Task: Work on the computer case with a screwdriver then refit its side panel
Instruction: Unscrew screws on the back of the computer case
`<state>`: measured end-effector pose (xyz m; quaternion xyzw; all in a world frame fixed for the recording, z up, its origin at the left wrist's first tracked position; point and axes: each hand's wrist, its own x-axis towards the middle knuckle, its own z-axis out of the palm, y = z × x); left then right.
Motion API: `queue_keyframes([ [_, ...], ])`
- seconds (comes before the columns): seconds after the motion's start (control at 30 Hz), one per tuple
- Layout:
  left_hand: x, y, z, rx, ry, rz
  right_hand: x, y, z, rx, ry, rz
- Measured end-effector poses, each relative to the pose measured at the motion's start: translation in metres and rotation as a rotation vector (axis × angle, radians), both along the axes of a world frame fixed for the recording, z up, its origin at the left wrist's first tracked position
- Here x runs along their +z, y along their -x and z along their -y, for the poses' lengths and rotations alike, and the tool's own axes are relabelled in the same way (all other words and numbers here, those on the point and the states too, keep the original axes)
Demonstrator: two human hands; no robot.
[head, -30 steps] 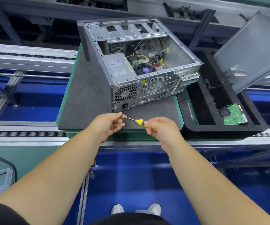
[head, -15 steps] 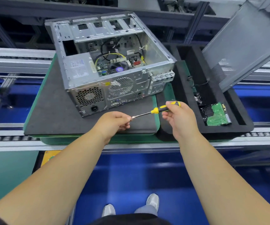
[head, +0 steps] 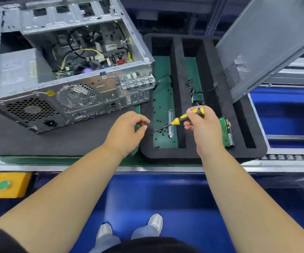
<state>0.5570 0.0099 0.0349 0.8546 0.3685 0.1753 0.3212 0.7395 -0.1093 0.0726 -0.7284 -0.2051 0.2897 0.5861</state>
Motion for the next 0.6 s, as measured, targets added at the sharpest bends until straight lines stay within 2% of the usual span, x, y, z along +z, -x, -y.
queue_keyframes([
  [0.2,-0.007,-0.03,-0.005,-0.082,-0.15,-0.101,-0.014,-0.015,-0.009,0.209,0.083,0.17],
  [0.3,-0.008,-0.04,-0.009,-0.115,-0.204,-0.144,-0.022,-0.018,-0.016,0.288,0.079,0.191],
  [0.6,-0.015,-0.049,-0.013,-0.142,-0.249,-0.239,-0.035,-0.034,-0.029,0.494,0.229,0.406],
])
